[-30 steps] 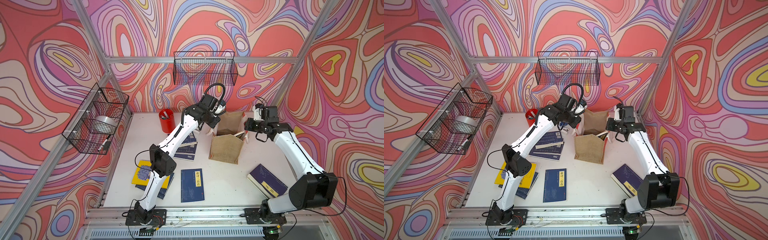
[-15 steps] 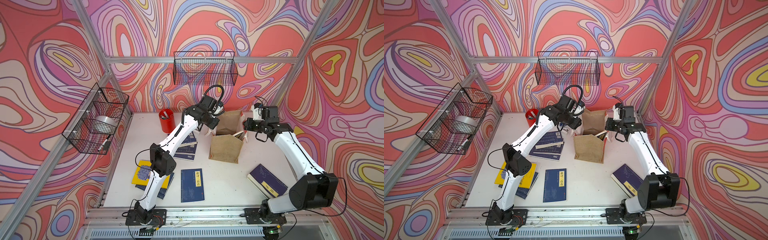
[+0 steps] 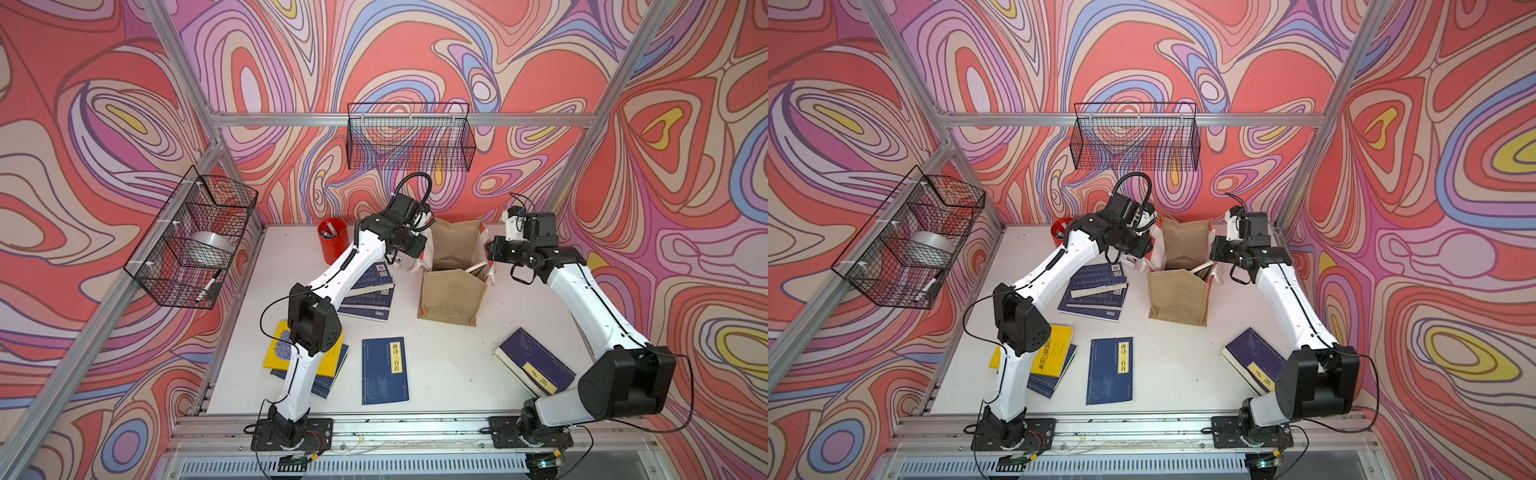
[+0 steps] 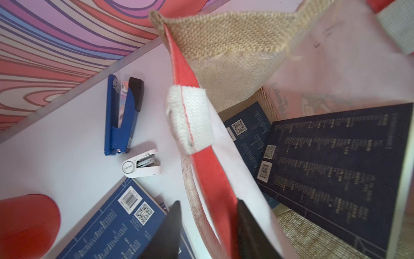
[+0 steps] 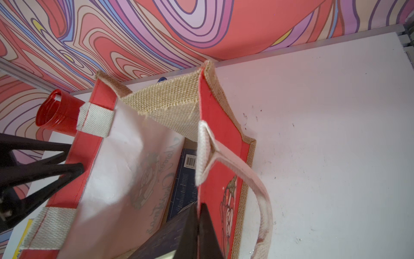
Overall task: Put the books into the canvas bag
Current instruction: Adjust the canvas bag at the center of the board.
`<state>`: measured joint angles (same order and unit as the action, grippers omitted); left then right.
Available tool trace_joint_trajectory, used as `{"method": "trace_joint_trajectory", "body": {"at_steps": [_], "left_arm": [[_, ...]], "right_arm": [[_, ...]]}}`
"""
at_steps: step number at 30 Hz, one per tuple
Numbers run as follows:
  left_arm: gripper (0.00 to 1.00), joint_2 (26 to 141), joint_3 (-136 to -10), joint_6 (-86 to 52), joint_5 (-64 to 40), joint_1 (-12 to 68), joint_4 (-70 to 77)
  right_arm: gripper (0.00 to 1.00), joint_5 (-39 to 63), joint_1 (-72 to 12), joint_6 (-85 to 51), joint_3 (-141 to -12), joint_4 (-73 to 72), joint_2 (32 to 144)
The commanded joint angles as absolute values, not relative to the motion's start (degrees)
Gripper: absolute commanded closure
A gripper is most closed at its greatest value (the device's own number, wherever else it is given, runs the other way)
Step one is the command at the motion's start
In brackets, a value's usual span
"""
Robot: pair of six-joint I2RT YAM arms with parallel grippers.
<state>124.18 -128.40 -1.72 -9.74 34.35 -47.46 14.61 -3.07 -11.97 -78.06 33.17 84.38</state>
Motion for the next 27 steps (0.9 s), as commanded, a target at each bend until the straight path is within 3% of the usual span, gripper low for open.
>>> {"method": "trace_joint_trajectory", "body": {"at_steps": [1,2,3,15,19,24,27], "left_arm": [[0.91,123.3,-130.1,-3.3,-13.9,34.4,-46.4],[0.99,123.3,-130.9,-3.3,-14.4,34.4,-46.7],[1.0,123.3,-131.7,-3.3,-14.7,34.4,-46.9],[1.0,112.9,-127.6,-4.6,-17.0,34.3,-40.6],[1.0,117.1,-135.8,-6.5,-21.6,33.6,-49.0],[1.0,114.6,-125.5,-7.7,-20.7,33.1,-39.7],[1.0,121.0,-132.6,-10.2,-26.1,31.6,-46.8]], "right_arm": [[1.0,16.2,-2.9,-11.2,-78.4,31.2,82.5],[1.0,16.3,-3.0,-11.3,-78.5,31.1,82.5],[1.0,16.6,-2.9,-11.2,-78.5,30.9,82.5],[1.0,13.0,-2.9,-12.3,-79.9,29.6,78.1],[1.0,10.4,-3.0,-12.4,-83.6,37.4,84.3],[1.0,7.7,-2.9,-14.0,-81.4,36.1,82.9],[1.0,7.0,-3.0,-12.7,-84.6,40.3,86.4]]}}
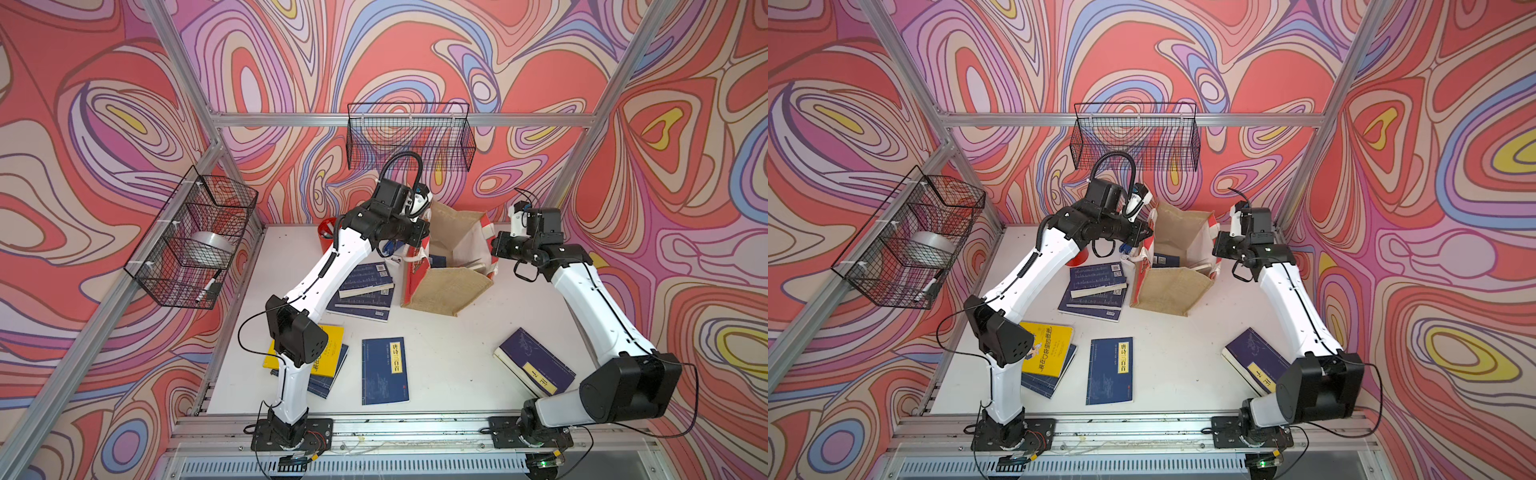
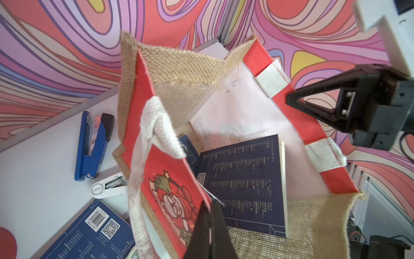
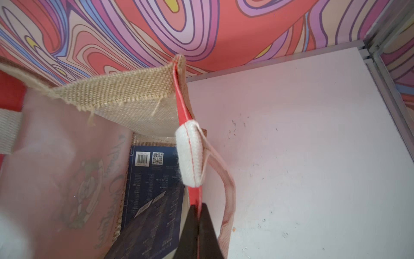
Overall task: Put the books into the canvas bag
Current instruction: Adjust the canvas bag at the center of the board, then pick up the book from the center of the board.
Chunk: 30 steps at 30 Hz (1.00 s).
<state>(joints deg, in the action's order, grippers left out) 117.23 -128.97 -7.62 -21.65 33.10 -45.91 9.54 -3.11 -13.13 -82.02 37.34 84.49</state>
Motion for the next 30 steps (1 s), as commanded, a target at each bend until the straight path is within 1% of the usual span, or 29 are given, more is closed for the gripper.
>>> {"method": "trace_joint_trajectory", "body": {"at_steps": [1,3,4,6,7,8,9,10,14,16,17,19,21,23,24,25,26,30], "left_arm": [[1.0,121.8,-133.5,-10.2,-26.6,31.8,-47.7],[1.0,120.4,-129.9,-10.4,-24.9,32.1,-44.7],[1.0,119.2,-127.4,-10.5,-23.7,32.0,-42.6],[1.0,118.6,-126.5,-10.6,-23.3,31.6,-42.2],[0.96,118.7,-127.5,-10.6,-23.6,31.6,-43.3],[0.9,118.7,-128.0,-10.5,-24.1,31.6,-44.0],[0.8,118.1,-127.9,-10.7,-24.4,31.6,-44.0],[0.66,117.4,-127.5,-10.6,-24.1,31.6,-44.1],[0.27,110.3,-123.2,-9.8,-20.4,31.6,-43.1],[0.05,105.4,-119.2,-9.3,-18.0,31.4,-42.6],[0.0,103.0,-116.7,-9.2,-17.1,31.1,-42.7],[0.0,98.7,-111.0,-9.8,-15.8,30.4,-43.2],[0.0,93.8,-102.5,-11.4,-13.8,30.3,-43.3],[0.0,88.8,-92.6,-13.9,-13.1,30.2,-41.5],[0.0,85.9,-87.0,-15.6,-13.1,30.2,-40.0],[0.0,83.3,-81.9,-17.3,-13.2,30.2,-38.4],[0.0,80.1,-76.2,-19.6,-13.6,30.2,-36.6],[0.0,69.3,-57.3,-26.6,-15.9,31.0,-29.7]], "right_arm": [[1.0,7.3,-2.9,-12.4,-84.0,39.0,85.6],[1.0,7.1,-2.9,-12.5,-83.1,36.8,83.6],[0.95,6.5,-3.0,-12.4,-83.6,37.0,83.4],[0.82,6.6,-3.0,-11.3,-85.7,38.8,84.5],[0.75,6.6,-2.9,-11.2,-86.6,39.7,85.3],[0.71,6.9,-3.0,-11.0,-86.7,39.9,85.5],[0.65,7.4,-3.0,-10.9,-86.6,39.4,85.4],[0.59,7.7,-2.9,-10.7,-86.1,38.7,84.8],[0.42,11.3,-3.0,-9.5,-85.0,35.5,80.2],[0.35,14.2,-3.1,-8.8,-84.6,35.2,77.9],[0.32,15.8,-3.2,-8.6,-84.4,35.7,76.9],[0.26,18.5,-4.4,-8.2,-82.7,36.3,74.4],[0.2,19.2,-7.3,-8.1,-78.9,35.9,70.6],[0.11,19.2,-12.2,-8.0,-74.5,35.5,66.9],[0.05,18.9,-15.0,-8.3,-72.1,35.0,64.8],[0.05,18.6,-17.6,-8.9,-70.2,34.9,63.2],[0.02,18.1,-20.6,-10.0,-67.9,34.5,61.4],[0.02,13.8,-34.2,-16.2,-55.6,30.5,54.4]]}}
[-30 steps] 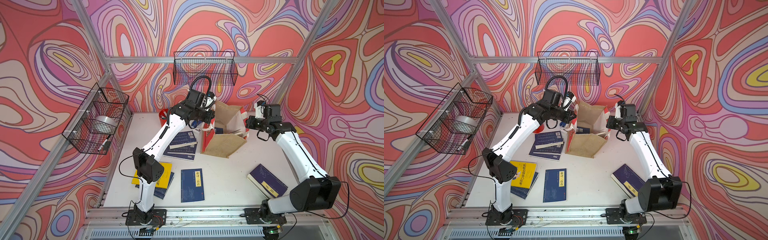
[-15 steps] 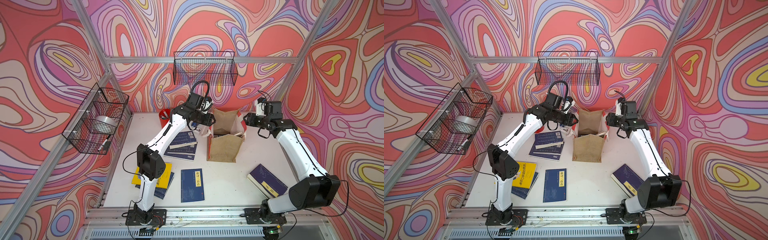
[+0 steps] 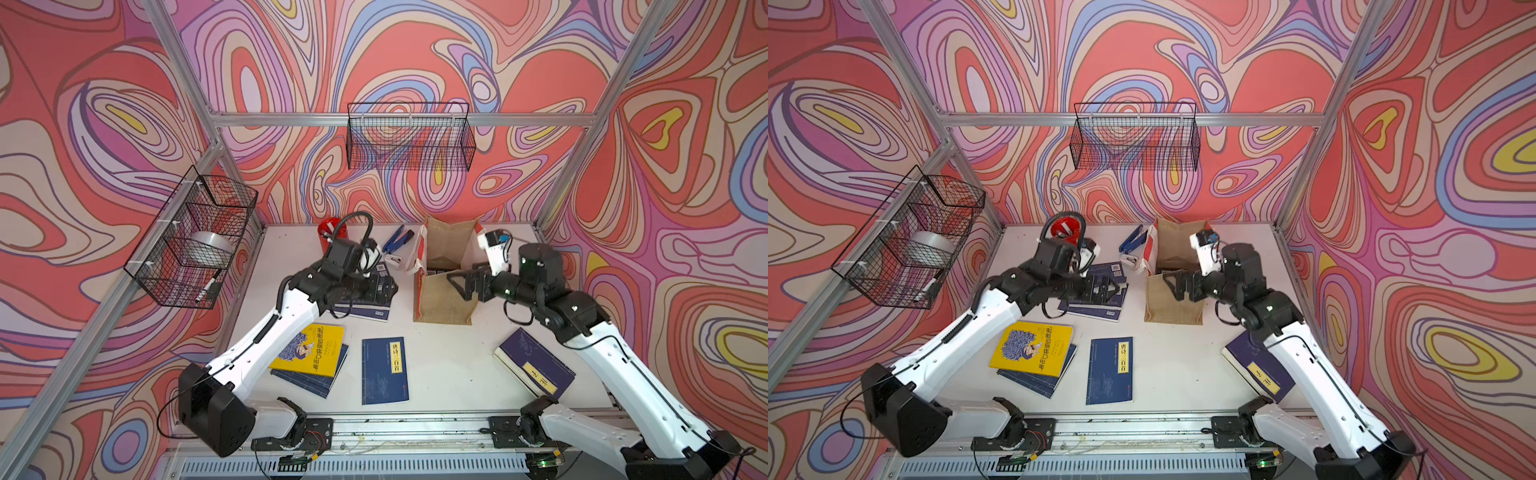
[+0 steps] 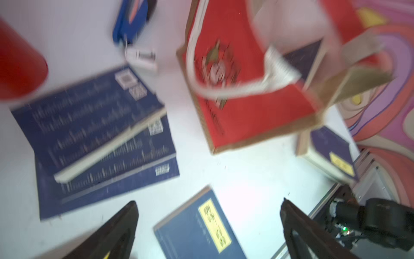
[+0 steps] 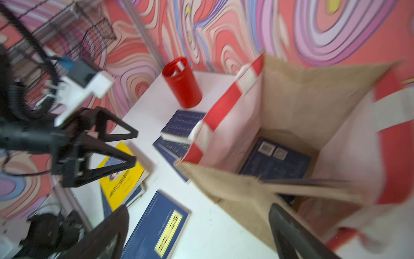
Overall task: Put the books into the canvas bag
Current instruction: Pick up the book from the center of the board.
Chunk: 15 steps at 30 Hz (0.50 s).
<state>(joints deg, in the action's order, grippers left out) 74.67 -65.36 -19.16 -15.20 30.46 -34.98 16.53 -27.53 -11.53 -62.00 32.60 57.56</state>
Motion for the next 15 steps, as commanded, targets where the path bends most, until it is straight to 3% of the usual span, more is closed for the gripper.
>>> {"method": "trace_joint_trajectory", "body": {"at_steps": [1,8,15], "left_arm": [[0.0,67.4,-54.0,-28.2,-16.4,31.2,-28.6],[0.0,61.9,-38.2,-35.2,-13.6,35.9,-25.4],[0.0,63.0,-31.1,-39.3,-13.8,38.8,-19.7]], "right_arm": [[0.02,12.7,-37.3,-17.8,-52.4,29.1,53.1],[0.02,2.1,-56.2,-29.5,-35.4,15.6,53.8],[0.03,0.3,-59.8,-35.1,-30.0,1.6,68.9]]}}
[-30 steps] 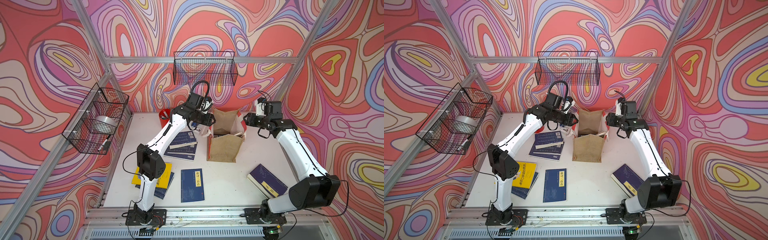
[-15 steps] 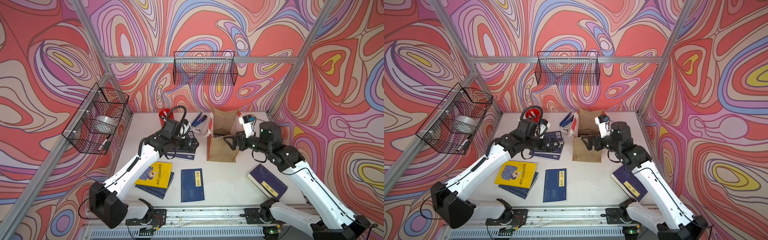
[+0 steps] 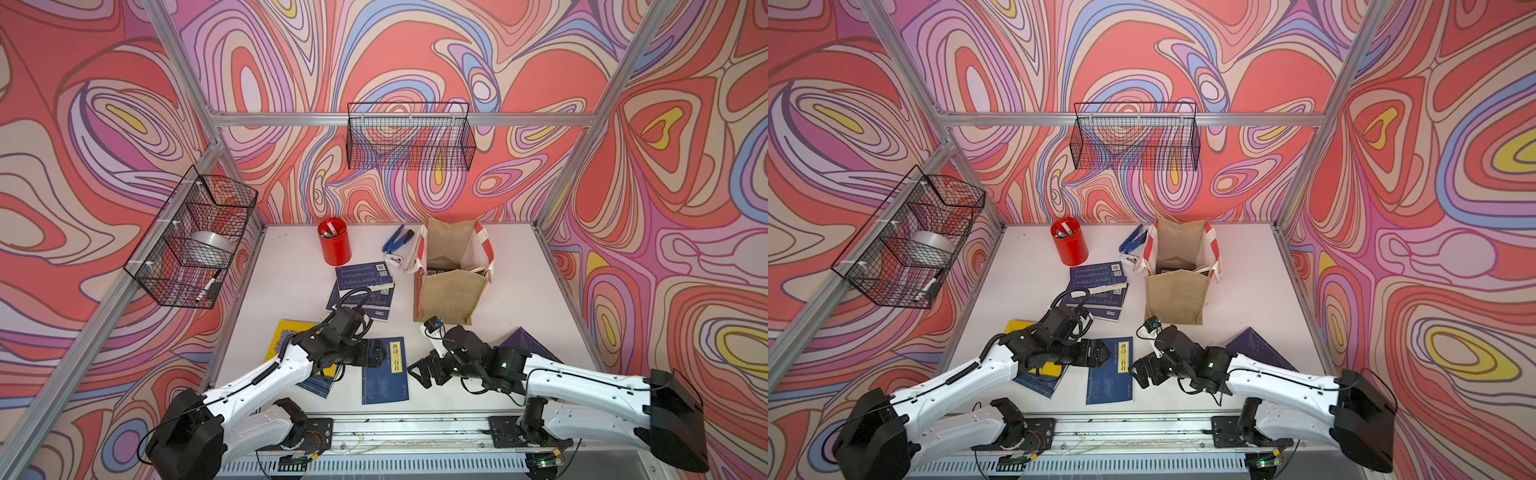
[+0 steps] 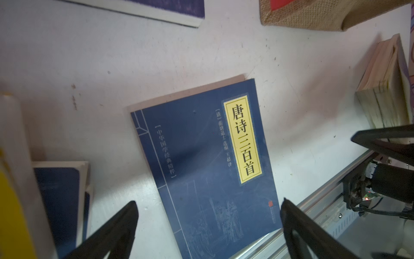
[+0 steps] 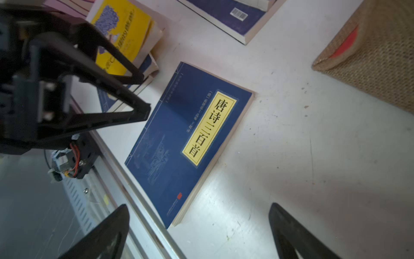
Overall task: Put the books into the canvas bag
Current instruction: Pick up the book from the center of the board.
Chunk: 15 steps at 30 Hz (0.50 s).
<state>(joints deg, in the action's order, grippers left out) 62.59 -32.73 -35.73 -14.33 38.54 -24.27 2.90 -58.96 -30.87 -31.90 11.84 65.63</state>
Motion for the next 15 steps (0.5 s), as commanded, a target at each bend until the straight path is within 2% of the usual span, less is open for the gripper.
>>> {"method": "trace_joint_trajectory", "body": {"at_steps": [1,9,15], "left_arm": [[0.0,63.2,-30.7,-39.5,-13.4,38.9,-19.5],[0.0,66.6,-26.7,-40.1,-14.6,39.0,-15.6],[0.0,69.2,-22.9,-41.1,-17.3,39.0,-7.4]], "right_arm": [[0.03,0.7,-59.8,-35.6,-29.5,-0.3,69.9],[0.04,3.5,-59.9,-36.3,-31.0,-6.4,79.2],[0.04,4.3,-59.9,-36.4,-31.5,-8.6,83.4]]}}
